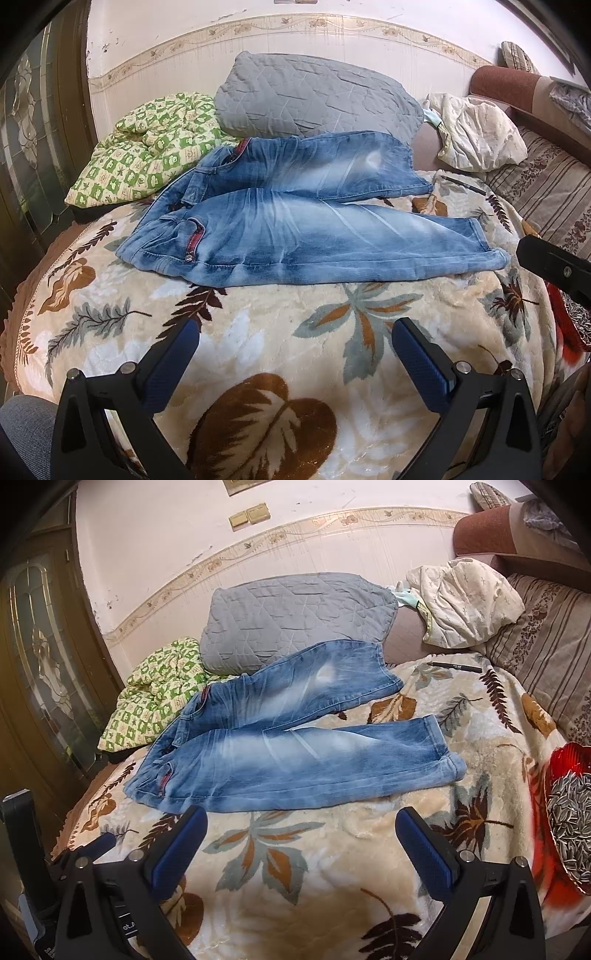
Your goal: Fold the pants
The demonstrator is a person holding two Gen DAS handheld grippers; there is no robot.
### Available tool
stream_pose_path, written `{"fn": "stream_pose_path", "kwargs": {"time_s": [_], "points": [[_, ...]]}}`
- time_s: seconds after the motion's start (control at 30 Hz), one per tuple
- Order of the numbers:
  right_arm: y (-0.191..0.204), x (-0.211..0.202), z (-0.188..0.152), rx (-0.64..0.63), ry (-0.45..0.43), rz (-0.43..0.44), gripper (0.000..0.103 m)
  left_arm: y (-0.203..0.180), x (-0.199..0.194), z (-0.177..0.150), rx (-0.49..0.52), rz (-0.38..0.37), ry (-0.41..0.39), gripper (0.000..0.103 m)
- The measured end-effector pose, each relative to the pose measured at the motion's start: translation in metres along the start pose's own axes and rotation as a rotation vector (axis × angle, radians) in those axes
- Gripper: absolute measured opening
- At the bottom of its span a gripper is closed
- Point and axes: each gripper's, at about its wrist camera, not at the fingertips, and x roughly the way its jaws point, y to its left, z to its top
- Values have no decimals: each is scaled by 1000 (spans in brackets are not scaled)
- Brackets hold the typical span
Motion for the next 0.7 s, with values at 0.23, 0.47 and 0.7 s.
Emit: {"fn": "stream_pose_path", "kwargs": {"time_s": [0.23, 0.47, 0.7], "points": [[0, -1, 0, -2, -3, -2, 103, -1, -1, 0, -5, -3, -5, 103], [-1, 0, 0, -3, -1, -3, 103, -1, -2, 0, -8, -10, -20, 103], [-1, 0, 0, -4, -2, -5, 103, -1, -1, 0, 12, 2, 27, 103]]}}
